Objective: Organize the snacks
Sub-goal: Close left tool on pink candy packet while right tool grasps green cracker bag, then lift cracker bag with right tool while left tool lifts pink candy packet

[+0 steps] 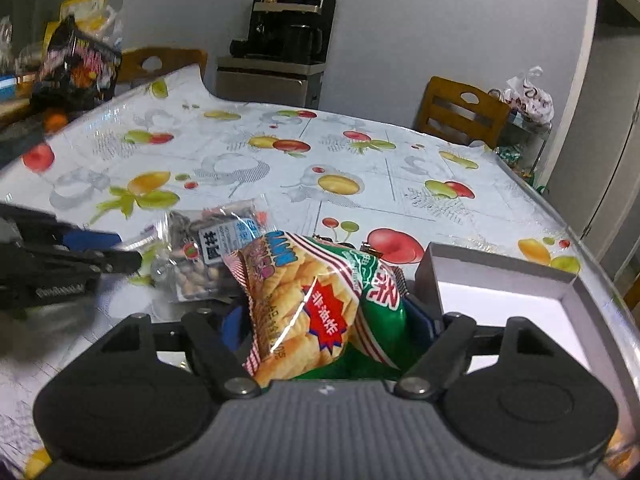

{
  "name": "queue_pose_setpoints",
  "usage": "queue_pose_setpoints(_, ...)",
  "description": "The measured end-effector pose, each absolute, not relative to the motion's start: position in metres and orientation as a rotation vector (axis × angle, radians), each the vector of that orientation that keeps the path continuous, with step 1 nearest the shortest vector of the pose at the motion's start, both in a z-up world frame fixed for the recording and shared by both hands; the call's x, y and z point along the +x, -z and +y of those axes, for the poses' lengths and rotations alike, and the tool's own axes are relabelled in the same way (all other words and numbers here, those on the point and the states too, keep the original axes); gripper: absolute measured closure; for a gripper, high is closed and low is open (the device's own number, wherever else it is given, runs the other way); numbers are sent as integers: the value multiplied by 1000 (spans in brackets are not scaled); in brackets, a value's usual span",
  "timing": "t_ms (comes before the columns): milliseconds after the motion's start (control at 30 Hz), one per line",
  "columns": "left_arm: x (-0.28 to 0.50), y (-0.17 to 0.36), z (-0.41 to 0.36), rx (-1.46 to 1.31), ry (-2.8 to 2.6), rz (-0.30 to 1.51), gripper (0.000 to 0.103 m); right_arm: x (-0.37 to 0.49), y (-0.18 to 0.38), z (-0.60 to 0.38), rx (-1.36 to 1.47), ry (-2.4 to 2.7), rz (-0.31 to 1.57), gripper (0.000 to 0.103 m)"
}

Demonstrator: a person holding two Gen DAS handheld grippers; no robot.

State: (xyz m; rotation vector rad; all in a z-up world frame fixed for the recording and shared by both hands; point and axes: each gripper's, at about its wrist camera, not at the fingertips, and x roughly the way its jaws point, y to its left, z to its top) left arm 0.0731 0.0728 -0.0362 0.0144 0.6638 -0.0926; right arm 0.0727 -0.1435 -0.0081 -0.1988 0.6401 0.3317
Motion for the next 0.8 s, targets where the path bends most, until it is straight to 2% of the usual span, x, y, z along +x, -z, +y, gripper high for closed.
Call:
queue_pose_setpoints(433,74,37,73,13,93,664,74,38,-27,-172,-48,-375,554,26)
queue_pose_setpoints(800,70,37,75,-9,80,661,75,3,-31,-189,-64,-418,559,26)
